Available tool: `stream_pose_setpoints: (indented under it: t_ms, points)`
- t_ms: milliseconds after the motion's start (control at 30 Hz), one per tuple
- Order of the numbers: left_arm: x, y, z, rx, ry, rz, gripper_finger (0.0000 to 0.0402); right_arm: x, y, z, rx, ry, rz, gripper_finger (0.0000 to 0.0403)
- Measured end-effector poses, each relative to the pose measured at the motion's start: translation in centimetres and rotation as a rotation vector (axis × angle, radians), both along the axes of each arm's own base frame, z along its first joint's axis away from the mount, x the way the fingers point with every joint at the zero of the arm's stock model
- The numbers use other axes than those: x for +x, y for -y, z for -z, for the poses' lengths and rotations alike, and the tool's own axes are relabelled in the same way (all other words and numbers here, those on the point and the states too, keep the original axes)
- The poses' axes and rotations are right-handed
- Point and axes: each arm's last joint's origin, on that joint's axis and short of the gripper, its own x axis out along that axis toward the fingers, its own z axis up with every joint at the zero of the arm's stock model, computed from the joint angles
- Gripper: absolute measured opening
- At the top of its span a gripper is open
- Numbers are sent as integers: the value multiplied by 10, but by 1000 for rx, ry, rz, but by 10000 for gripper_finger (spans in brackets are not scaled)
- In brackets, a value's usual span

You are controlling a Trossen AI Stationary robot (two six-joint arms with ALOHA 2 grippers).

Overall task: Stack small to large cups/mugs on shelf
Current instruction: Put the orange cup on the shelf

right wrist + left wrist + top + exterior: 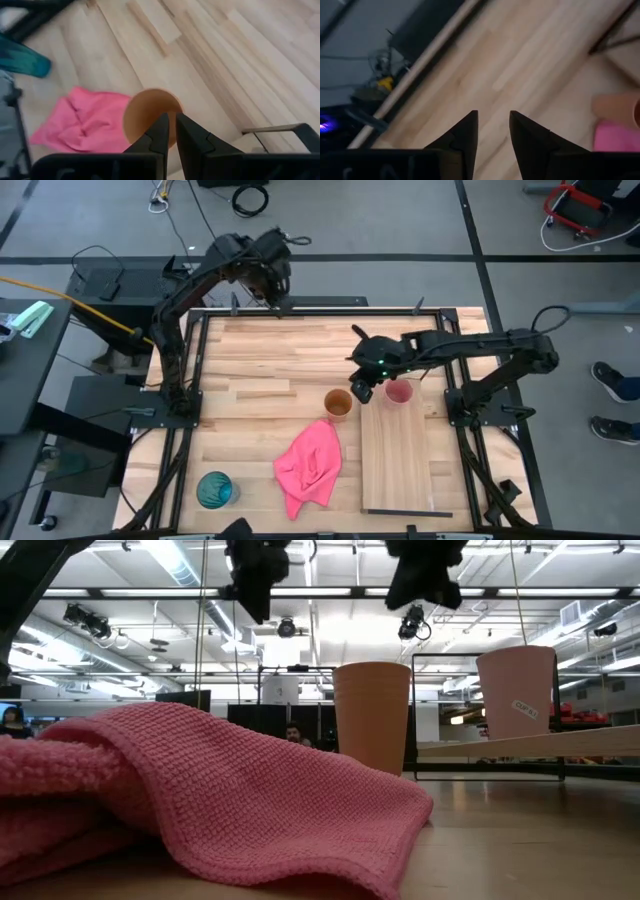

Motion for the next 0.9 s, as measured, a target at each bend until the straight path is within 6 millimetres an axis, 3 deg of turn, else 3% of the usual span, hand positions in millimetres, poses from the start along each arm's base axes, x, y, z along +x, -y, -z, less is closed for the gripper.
stream_pose_setpoints:
  t_ms: [267, 400, 900]
  points:
    - [4, 5, 62, -149, -211, 28, 112, 22, 2, 32, -19, -121, -22, 41]
    - [1, 9, 83, -176, -254, 34, 114, 27, 4, 40, -9, -149, -8, 41]
    - [5, 7, 89, -164, -169, 31, 107, 34, -4, 53, 51, -189, 22, 72]
